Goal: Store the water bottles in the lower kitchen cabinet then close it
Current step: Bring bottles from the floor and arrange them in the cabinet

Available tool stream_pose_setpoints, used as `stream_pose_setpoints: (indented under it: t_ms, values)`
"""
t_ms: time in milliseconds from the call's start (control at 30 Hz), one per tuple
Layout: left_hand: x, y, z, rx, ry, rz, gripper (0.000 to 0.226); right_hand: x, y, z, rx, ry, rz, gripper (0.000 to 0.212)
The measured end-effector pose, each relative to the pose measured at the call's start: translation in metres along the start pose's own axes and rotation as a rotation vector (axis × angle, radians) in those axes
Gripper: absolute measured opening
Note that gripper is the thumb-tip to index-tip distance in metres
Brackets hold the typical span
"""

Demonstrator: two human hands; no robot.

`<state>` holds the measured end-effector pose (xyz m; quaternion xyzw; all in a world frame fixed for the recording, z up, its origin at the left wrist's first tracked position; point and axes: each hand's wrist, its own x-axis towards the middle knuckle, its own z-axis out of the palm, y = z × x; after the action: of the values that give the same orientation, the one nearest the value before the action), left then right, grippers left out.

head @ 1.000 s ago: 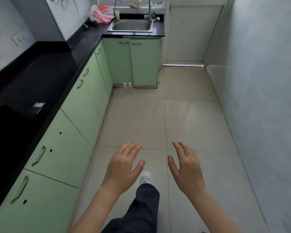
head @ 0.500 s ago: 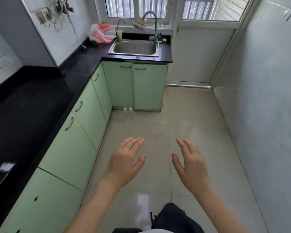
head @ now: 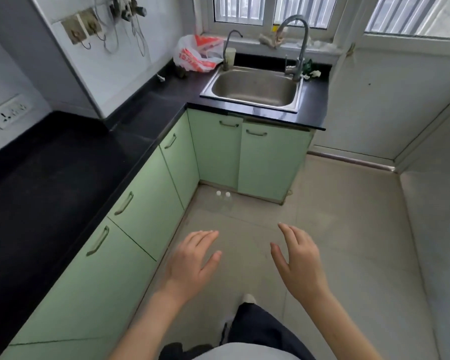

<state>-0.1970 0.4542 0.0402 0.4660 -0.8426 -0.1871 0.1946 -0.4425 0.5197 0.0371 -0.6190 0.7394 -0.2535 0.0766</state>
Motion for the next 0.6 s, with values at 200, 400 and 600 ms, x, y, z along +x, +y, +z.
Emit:
stream_pose_setpoints:
  t_ms: [200, 400, 600]
  values:
    - [0.143, -0.015, -0.021, 0.003, 0.066, -0.054, 0.052, 0.147, 0.019, 0.004, 0.003, -0.006, -0.105, 0.051]
    - [0.219, -0.073, 0.003, -0.061, 0.058, -0.167, 0.057, 0.236, 0.026, 0.05, 0.072, -0.022, -0.091, 0.054]
    - [0.284, -0.177, 0.088, -0.04, 0.003, -0.24, 0.067, 0.304, 0.065, 0.168, 0.063, -0.061, -0.017, 0.063]
